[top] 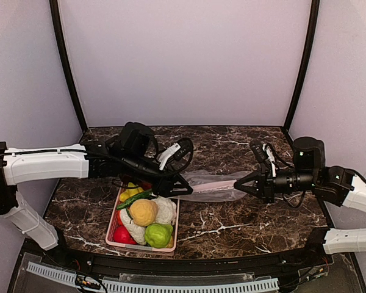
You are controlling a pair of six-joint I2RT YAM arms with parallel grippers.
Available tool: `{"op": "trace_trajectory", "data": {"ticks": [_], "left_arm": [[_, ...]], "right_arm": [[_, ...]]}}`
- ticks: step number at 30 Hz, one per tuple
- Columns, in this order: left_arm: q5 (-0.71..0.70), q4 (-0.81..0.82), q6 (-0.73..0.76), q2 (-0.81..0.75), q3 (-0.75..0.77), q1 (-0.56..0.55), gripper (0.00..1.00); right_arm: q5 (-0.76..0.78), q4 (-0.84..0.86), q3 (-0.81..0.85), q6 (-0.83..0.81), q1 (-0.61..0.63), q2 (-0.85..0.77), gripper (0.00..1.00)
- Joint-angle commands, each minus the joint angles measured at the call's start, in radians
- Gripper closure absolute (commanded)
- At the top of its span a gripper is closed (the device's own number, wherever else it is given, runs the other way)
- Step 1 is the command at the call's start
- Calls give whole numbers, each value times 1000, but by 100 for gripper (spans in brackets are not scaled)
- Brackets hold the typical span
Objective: Place the food in the zip-top bag and seal the zipper
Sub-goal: Pass from the right arm to the left
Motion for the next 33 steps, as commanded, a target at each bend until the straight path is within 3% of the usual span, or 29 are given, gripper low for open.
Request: {"op": "trace_trajectory", "data": {"ticks": [1, 12, 21, 24, 30, 33], "left_arm": [[-2, -23, 24, 8, 3, -10, 66], [51, -3, 32, 35, 26, -27, 94], [56, 119, -30, 44, 42, -28, 99], [9, 170, -64, 50, 53, -28, 99], [-208, 303, -145, 36, 58, -29, 99], [-316, 363, -217, 42, 70, -28, 99]], "right_arm": [[6, 43, 9, 1, -2, 7, 100], [253, 77, 62, 19, -3, 68, 100], [522, 40, 285, 27, -3, 260, 96], [562, -6, 376, 57, -2, 312, 82], [571, -63, 432, 128, -2, 264, 29], [535, -72, 421, 168, -2, 209, 16]]}}
